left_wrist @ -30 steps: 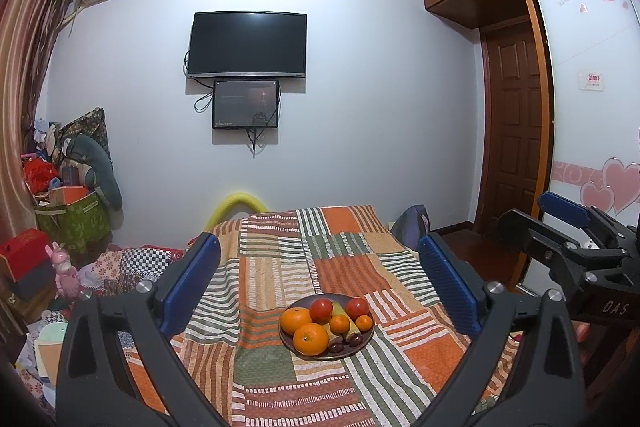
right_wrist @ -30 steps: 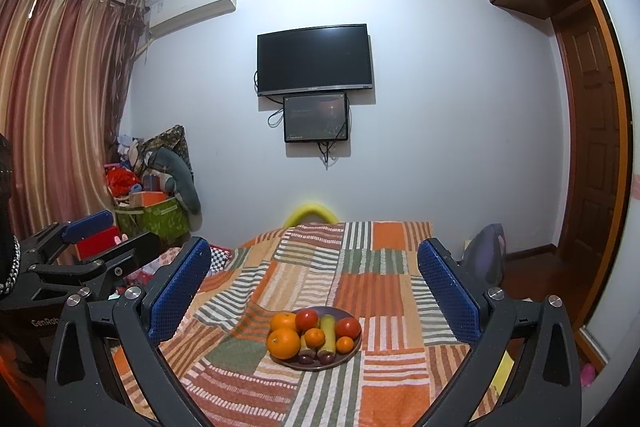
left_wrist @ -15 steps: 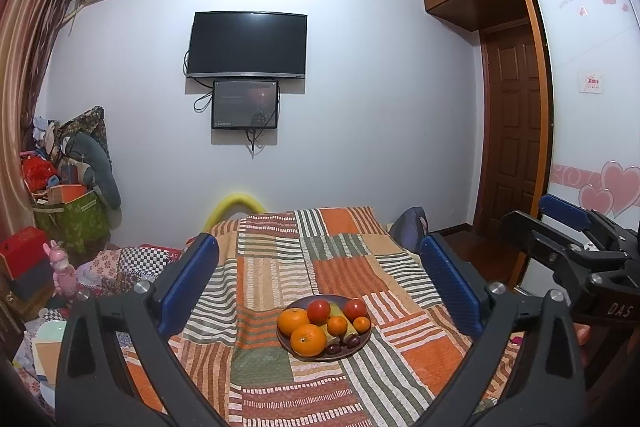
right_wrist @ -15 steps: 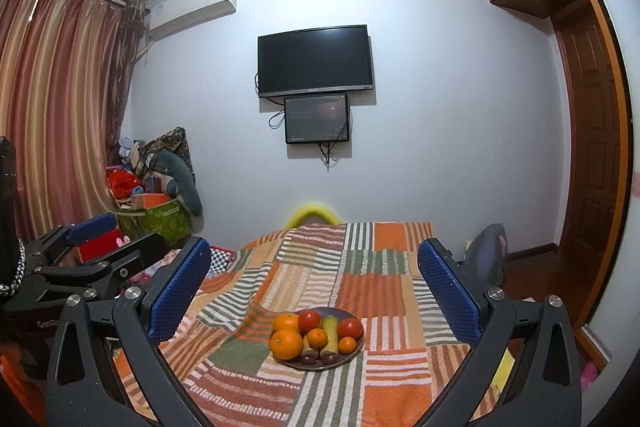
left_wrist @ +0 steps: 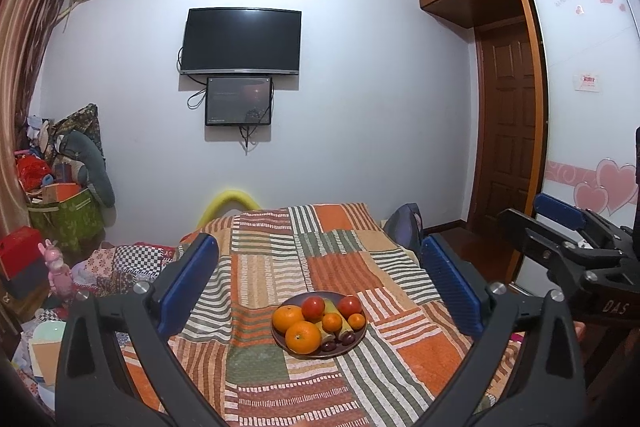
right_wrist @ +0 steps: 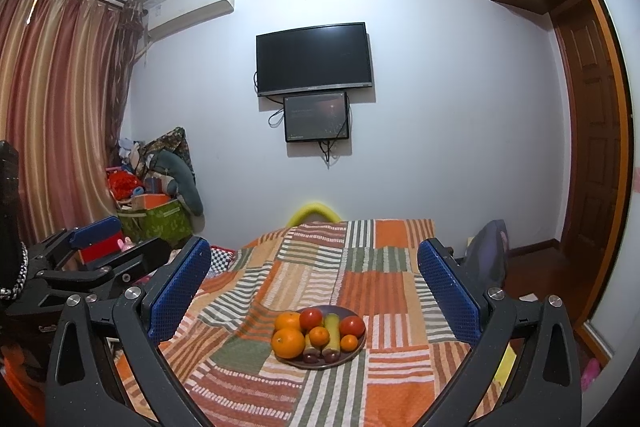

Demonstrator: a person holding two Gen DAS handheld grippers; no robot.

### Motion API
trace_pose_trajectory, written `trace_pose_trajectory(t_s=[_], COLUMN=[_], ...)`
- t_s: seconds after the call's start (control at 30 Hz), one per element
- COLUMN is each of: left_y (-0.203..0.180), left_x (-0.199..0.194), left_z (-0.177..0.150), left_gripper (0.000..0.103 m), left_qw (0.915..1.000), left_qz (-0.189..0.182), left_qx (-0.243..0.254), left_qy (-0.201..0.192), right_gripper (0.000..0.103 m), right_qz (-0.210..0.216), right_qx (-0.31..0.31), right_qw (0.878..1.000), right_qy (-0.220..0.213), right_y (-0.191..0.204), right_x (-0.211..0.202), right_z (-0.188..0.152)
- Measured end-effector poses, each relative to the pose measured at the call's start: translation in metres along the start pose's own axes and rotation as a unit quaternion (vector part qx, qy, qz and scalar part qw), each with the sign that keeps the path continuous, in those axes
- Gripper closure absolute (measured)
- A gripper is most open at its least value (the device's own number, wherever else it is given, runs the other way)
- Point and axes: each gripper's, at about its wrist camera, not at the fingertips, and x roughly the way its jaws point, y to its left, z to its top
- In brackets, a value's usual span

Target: Organize fruits

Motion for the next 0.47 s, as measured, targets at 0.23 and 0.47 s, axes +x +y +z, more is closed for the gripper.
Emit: trace_pose_trajectory(t_s=[0.23,0.47], left_y=[-0.0015,-0.0045], left_x=[-0.0006,0.0032], left_z=[0.0,0.0002], left_gripper=[0.0,0.0], left_qw=[1.0,1.0], left_qz=[0.003,0.001], left_qx=[0.001,0.001], left_qy=[0.0,0.006], right_gripper=[0.0,0.0], right_qz=[-0.001,0.0], right_qx=[0.002,0.001], right_qw=[1.0,1.0], right_qy=[0.004,0.005], right_y=[-0.0003,0.0], right_x=[0.0011,0.0016], right_z=[0.0005,-0.0002])
